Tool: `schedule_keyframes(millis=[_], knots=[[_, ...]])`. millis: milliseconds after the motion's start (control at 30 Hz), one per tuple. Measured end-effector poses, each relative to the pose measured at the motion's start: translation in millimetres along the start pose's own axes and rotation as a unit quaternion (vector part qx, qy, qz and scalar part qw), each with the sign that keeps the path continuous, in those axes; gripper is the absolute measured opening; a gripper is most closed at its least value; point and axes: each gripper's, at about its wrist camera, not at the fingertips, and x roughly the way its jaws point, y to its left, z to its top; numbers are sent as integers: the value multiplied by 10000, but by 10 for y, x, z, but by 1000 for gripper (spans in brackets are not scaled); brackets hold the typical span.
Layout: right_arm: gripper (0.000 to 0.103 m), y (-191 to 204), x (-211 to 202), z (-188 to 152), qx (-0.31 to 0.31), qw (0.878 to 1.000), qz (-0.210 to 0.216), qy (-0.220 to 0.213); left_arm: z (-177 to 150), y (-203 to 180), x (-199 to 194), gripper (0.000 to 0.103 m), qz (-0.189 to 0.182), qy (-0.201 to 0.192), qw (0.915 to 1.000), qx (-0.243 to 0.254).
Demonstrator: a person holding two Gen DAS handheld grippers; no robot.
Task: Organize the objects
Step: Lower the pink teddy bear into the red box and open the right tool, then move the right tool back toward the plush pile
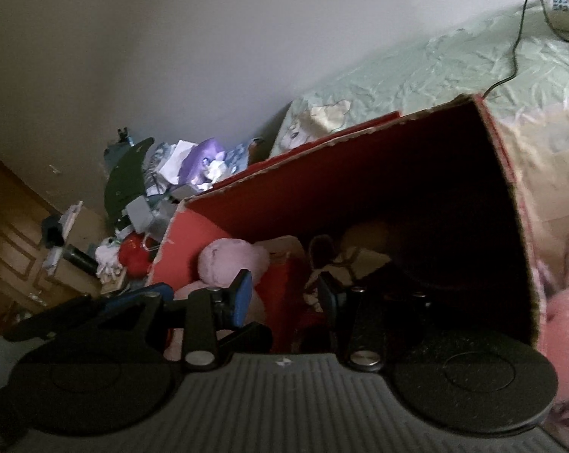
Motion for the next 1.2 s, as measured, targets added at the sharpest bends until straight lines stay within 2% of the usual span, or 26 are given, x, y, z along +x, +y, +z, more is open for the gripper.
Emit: schedule_keyframes(millis=[133, 233, 533, 900, 1200], knots=[[44, -26, -55, -17, 4, 9998, -164, -124, -7, -76, -25, 97, -29, -44, 9999, 90], [49, -65, -104, -26, 103, 9995, -222, -192, 1, -107, -55, 97, -69, -87, 9999, 116], [47, -96, -227, -52, 153, 9993, -169, -285, -2, -203, -133, 97, -67, -155, 9998, 124], [48, -154, -383, -35, 326, 9988, 206, -292, 10, -260, -259, 98, -132, -228, 9996, -37], [48, -299, -669, -20, 491, 9956, 652, -454, 42, -426, -399, 98, -633, -436, 9970, -93]])
